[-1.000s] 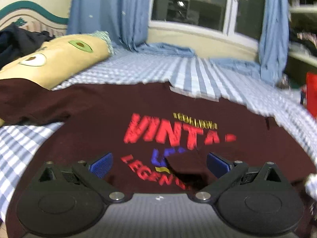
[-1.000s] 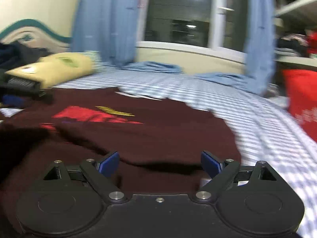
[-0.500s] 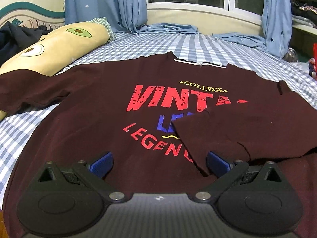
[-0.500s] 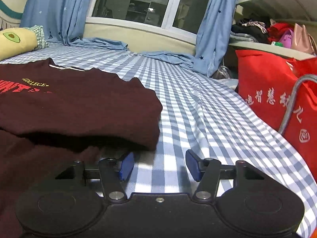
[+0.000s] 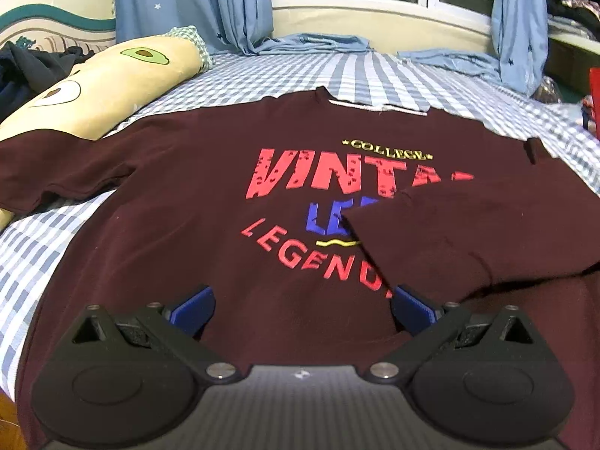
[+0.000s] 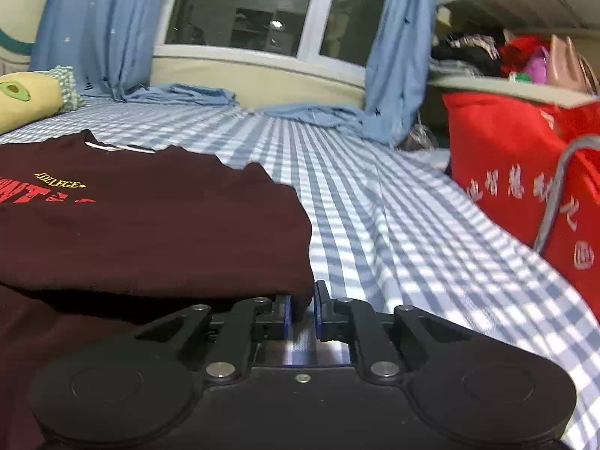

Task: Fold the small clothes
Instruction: 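Grasp the other sleeve lying on the yellow pillow with the left tool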

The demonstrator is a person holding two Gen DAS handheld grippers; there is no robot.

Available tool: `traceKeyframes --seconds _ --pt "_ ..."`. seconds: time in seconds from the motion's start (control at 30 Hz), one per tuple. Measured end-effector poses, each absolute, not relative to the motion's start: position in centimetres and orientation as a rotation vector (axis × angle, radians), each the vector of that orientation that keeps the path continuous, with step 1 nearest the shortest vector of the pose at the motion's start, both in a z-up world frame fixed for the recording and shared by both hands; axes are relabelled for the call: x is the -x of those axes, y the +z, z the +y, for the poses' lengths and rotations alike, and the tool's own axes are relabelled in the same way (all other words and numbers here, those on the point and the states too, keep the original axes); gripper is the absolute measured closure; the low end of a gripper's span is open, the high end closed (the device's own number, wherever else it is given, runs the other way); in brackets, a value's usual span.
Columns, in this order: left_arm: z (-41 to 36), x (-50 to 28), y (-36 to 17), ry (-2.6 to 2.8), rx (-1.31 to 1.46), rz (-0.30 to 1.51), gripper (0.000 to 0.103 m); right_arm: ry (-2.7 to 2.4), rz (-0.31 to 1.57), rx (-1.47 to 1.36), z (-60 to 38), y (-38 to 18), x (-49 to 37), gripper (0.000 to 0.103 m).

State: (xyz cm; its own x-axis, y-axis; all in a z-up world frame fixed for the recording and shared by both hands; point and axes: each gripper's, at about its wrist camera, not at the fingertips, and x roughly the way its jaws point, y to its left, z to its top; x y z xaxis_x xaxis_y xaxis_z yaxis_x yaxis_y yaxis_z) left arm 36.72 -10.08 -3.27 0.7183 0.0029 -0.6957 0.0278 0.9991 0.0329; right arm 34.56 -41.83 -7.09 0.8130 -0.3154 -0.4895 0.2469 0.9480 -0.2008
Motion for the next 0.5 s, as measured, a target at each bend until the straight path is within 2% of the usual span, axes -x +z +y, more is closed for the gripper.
traceKeyframes --seconds 0.1,0.27,0.33,0.37,0.43,0.47,0.5 --pt "-9.6 -36.0 -2.5 -0.05 -0.043 0.778 0.001 -0.294 0.543 0.128 -41.7 -6.9 -34.4 0.09" --pt "-6.0 -33.6 -0.1 -0.066 0.037 0.719 0.001 -0.288 0.548 0.093 -41.7 -7.0 -32.7 0.071" --pt "-3.7 -32.8 1.0 -0.013 0.04 0.68 0.001 -0.297 0.554 0.109 -41.4 -7.2 -32.0 0.053" --pt "-2.6 -32.7 1.4 0.02 0.043 0.664 0.001 -0.3 0.551 0.112 -41.2 -7.3 -31.5 0.05" --pt "0.7 -32.5 2.1 0.124 0.055 0.626 0.001 -0.304 0.54 0.104 -40.9 -7.2 -30.5 0.034" --pt "2.5 -32.4 2.4 0.198 0.061 0.597 0.001 -0.307 0.533 0.095 -40.8 -7.1 -30.0 0.029" --pt "4.0 -32.3 2.6 0.268 0.062 0.569 0.001 -0.306 0.521 0.079 -40.6 -7.0 -29.4 0.019"
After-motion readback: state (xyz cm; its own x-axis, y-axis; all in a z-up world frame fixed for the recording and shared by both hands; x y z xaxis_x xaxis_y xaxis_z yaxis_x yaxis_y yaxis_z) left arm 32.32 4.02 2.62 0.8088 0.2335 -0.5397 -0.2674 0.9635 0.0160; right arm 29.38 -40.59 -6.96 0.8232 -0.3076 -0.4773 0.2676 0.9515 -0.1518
